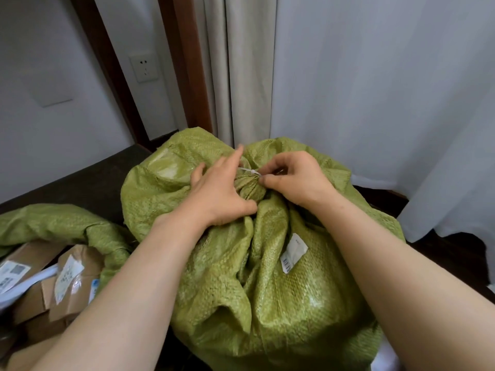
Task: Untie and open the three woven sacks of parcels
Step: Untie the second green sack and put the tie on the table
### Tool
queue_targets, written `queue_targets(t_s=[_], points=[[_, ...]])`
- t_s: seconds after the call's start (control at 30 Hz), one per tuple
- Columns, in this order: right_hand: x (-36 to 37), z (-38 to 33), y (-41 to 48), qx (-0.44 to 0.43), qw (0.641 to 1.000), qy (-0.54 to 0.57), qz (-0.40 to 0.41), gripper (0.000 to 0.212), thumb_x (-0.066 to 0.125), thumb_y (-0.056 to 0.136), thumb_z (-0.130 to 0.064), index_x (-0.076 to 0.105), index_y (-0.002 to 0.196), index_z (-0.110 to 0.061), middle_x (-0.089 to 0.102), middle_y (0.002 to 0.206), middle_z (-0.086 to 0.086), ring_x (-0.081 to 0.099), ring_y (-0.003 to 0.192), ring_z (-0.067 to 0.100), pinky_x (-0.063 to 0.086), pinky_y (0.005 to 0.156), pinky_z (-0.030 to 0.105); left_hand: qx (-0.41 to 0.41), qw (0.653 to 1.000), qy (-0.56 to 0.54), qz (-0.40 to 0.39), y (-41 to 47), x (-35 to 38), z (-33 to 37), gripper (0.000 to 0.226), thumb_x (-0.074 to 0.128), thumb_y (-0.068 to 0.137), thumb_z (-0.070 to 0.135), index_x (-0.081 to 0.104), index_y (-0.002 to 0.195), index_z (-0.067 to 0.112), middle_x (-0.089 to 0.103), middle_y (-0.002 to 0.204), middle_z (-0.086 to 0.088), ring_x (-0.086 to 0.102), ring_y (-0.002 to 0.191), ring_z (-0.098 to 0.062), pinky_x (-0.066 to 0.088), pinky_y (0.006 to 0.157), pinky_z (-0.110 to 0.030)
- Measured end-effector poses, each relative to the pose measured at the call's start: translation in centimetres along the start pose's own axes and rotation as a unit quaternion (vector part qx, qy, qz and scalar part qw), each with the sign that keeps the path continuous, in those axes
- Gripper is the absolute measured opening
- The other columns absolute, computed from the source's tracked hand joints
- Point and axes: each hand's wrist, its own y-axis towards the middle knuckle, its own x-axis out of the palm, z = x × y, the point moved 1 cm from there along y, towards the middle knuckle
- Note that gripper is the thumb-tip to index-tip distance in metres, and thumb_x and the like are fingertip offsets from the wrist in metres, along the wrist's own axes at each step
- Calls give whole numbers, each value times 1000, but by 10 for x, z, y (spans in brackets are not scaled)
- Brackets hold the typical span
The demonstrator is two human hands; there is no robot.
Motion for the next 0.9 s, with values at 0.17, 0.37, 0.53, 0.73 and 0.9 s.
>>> queue_targets(t_s=[0.17, 0.37, 0.53, 0.73, 0.9], points=[[-2, 1, -2, 16, 999, 28, -10, 15, 73, 78, -13, 64, 73, -24, 59, 70, -12, 56, 68, 5, 49, 74, 25, -5, 998, 46, 31, 0, 1, -4, 79, 69, 78, 36, 30, 146, 28, 56, 134, -3, 46, 127, -26, 27, 106, -32], [-7, -5, -1, -5, 998, 57, -30, 19, 80, 72, -19, 70, 88, -17, 62, 73, -9, 57, 66, 4, 51, 71, 23, 22, 989, 4, 146, -6, 3, -6, 57, 71, 76, 18, 55, 129, 31, 67, 119, -1, 57, 113, -28, 41, 98, -34], [4, -5, -1, -21, 998, -56, -11, 19, 77, 75, -17, 72, 92, -10, 50, 64, -16, 53, 72, 11, 42, 70, 23, -19, 998, -51, 21, -7, 0, -2, 68, 56, 59, 49, 56, 126, 37, 62, 126, 6, 50, 123, -19, 31, 110, -36], [3, -9, -5, -34, 997, -69, 9, 14, 76, 75, -21, 74, 85, -10, 60, 73, -4, 61, 79, 18, 51, 78, 34, -8, 988, -126, 91, -2, 1, -2, 44, 50, 66, 52, 71, 102, 37, 71, 105, 13, 60, 110, -12, 40, 103, -41], [2, -12, -7, -38, 995, -87, 3, 14, 77, 74, -22, 74, 83, -11, 59, 73, -4, 59, 77, 17, 50, 77, 35, -7, 988, -121, 91, -2, 3, -3, 41, 52, 66, 49, 74, 98, 35, 73, 100, 10, 62, 104, -16, 44, 97, -41]])
